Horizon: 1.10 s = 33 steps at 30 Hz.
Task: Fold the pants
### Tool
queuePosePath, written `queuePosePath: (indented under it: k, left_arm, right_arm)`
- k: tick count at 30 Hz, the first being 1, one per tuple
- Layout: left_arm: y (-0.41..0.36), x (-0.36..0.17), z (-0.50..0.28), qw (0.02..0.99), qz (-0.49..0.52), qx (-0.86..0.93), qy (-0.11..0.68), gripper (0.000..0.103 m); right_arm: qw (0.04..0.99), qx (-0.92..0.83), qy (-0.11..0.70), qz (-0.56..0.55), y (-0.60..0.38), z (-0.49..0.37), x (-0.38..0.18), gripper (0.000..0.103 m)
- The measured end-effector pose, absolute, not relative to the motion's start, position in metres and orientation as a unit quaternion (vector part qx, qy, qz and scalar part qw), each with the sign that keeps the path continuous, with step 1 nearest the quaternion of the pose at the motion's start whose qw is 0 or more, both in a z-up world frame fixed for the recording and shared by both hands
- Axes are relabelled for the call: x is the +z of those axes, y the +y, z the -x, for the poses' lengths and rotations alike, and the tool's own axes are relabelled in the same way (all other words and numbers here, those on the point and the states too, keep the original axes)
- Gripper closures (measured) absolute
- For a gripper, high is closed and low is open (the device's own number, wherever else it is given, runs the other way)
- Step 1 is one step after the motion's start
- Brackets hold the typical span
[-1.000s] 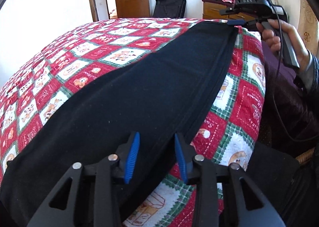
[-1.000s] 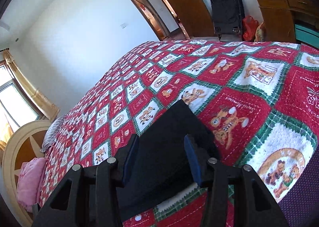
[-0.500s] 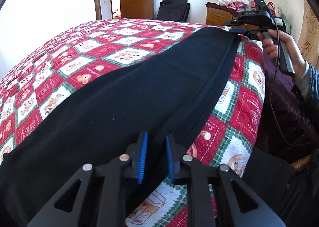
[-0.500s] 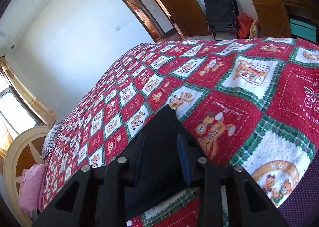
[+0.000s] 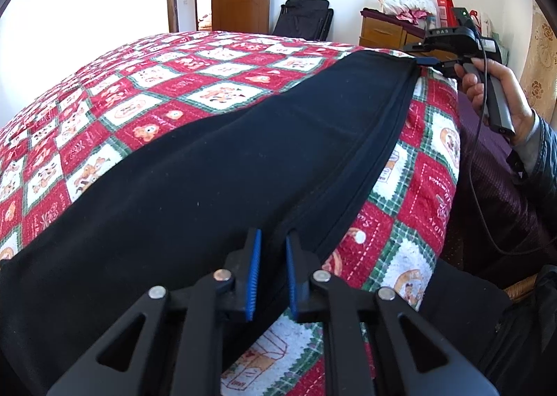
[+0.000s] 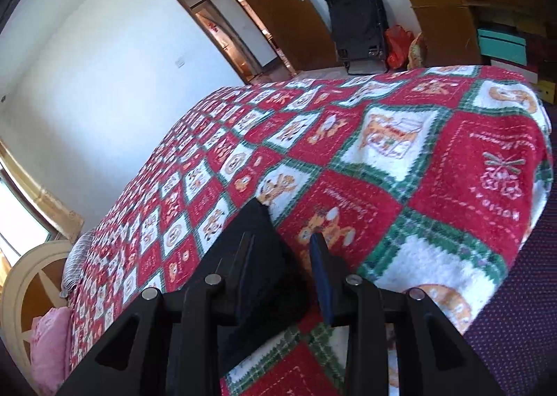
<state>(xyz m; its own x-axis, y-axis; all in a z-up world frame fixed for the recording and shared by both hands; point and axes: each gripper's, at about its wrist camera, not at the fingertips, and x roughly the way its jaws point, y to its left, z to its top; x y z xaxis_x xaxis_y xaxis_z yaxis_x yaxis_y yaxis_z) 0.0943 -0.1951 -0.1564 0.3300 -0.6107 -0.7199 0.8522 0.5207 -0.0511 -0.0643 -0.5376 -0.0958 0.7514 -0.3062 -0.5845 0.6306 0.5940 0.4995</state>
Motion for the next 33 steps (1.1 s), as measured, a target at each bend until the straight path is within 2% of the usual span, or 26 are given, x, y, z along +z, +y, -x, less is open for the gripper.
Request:
queuePosePath:
  k: [5,6,7,18,28,33]
  left_arm:
    - [-0.191,-0.155,-0.097,0.799,-0.157,-0.463,0.350,0.097]
    - [-0.191,-0.154,-0.097,0.799,-0.157,-0.463,0.349,0.097]
    - [-0.191,-0.154,-0.097,0.799,-0.158,-0.463,0.349,0.098]
    - [-0.175,-0.133,-0.094,0.805,-0.133,-0.478,0.326,0.099]
    - [-0.174,-0.155,-0.084,0.790,-0.131,-0.486,0.351,0.099]
    - [-0.171,-0.150,-0.080,0.788,-0.122,-0.495,0.345,0.099]
  right_arm:
    - [0.871,-0.253,0.244,-0.343,-0.533,0.056,-0.097,0.072]
    - [0.873,-0.248,0.250,-0.337,-0.530,0.053,-0.097,0.088]
    - [0.875,-0.245,0.257,-0.328,-0.527,0.049,-0.097,0.095]
    - [0.899,-0.225,0.230,-0.297,-0.511,0.062,-0.070,0.098]
    - [0.881,-0.241,0.254,-0.319,-0.530,0.067,-0.098,0.098]
    - [0.890,-0.234,0.238,-0.309,-0.524,0.073,-0.083,0.098]
